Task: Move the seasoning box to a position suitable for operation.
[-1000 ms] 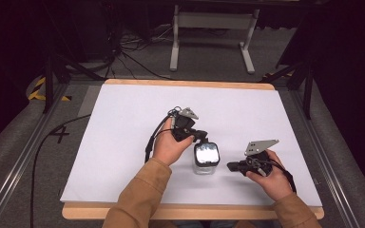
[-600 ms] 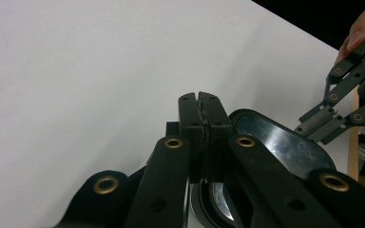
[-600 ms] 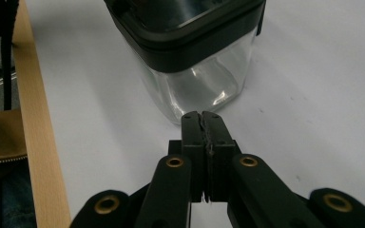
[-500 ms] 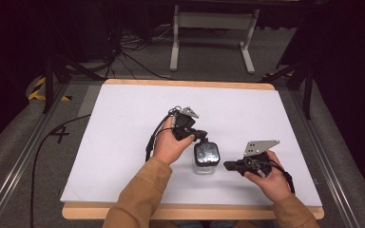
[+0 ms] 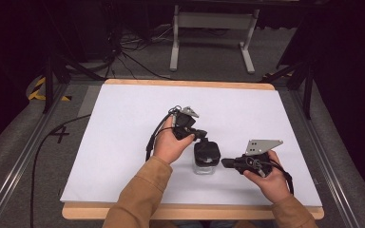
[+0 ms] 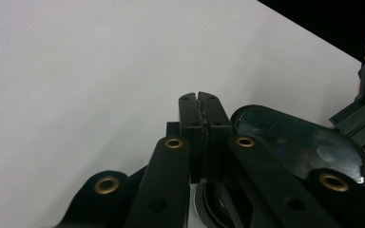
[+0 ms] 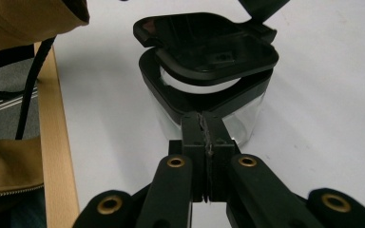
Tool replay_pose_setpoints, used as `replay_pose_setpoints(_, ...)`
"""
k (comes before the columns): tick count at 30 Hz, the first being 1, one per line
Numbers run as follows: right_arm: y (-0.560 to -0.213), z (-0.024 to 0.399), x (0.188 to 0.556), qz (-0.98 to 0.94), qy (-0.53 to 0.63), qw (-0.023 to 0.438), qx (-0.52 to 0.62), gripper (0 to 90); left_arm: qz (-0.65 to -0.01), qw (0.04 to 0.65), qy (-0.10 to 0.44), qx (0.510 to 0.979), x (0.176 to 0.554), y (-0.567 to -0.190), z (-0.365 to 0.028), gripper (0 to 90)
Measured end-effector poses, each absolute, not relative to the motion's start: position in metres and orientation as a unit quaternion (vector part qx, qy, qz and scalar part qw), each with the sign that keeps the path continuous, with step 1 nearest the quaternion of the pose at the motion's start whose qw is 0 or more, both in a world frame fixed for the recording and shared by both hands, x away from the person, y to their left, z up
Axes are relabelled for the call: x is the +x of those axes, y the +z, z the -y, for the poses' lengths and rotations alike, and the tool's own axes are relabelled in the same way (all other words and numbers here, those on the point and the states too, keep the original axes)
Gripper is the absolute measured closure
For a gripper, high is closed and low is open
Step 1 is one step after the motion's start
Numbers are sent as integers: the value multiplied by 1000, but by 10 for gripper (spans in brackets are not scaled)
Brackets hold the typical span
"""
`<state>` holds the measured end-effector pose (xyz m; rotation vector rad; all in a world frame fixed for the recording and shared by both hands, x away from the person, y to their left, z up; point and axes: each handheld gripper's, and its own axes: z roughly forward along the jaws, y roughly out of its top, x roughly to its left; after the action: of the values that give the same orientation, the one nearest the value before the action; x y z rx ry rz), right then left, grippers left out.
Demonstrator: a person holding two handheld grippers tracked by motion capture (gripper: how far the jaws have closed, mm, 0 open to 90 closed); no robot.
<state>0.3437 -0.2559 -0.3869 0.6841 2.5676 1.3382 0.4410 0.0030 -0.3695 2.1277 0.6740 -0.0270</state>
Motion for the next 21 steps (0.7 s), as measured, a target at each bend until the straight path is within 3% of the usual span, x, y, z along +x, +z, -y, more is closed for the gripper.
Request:
replay_pose_setpoints(10, -381, 247, 343, -845, 477, 104, 217, 900, -271, 434, 14, 859, 437, -368, -3, 896)
replay_pose_setpoints(12, -380, 247, 344, -841, 483, 103, 221, 900, -262, 429, 35, 864, 432, -363, -6, 898)
replay_pose_setpoints(21, -379, 248, 346, -837, 484, 113, 230, 900, -240, 440, 25, 865, 388, -331, -37, 899)
